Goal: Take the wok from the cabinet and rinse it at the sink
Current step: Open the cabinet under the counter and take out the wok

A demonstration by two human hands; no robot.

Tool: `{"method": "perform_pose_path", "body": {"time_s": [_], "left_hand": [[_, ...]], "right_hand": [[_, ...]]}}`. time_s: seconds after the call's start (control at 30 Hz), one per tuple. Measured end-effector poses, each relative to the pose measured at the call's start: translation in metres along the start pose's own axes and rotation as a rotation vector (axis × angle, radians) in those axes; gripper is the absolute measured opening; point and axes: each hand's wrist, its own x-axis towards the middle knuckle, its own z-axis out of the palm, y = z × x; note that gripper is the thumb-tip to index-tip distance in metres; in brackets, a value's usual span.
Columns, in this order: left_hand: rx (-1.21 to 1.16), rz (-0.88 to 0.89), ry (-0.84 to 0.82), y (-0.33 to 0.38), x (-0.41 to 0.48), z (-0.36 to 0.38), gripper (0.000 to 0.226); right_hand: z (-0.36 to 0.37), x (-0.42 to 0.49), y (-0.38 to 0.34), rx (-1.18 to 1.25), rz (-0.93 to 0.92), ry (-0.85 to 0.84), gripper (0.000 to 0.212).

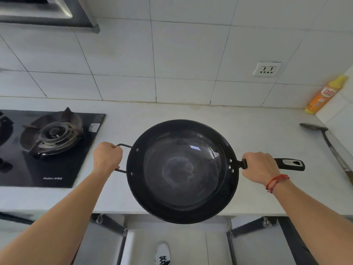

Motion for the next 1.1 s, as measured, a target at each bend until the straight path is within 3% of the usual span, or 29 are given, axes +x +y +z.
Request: {"method": "perform_pose_path", "body": {"time_s": [0.37, 0.93, 1.1], "left_hand": [[0.088, 0.025, -0.027, 0.007, 0.068, 0.023, 0.030], [0.089, -0.029, -0.028, 0.021, 0.080, 0.045, 0.036], [0.071, -0.046, -0.029, 0.021, 0.081, 0.049, 0.028]], "right_hand": [[0.012, 0.063, -0.019, -0.001, 0.036, -0.063, 0.007], [0.023, 0.108, -0.016, -0.014, 0.009, -0.086, 0.010], [0.034, 0.112, -0.014, -0.003, -0.001, -0.087, 0.008]]}}
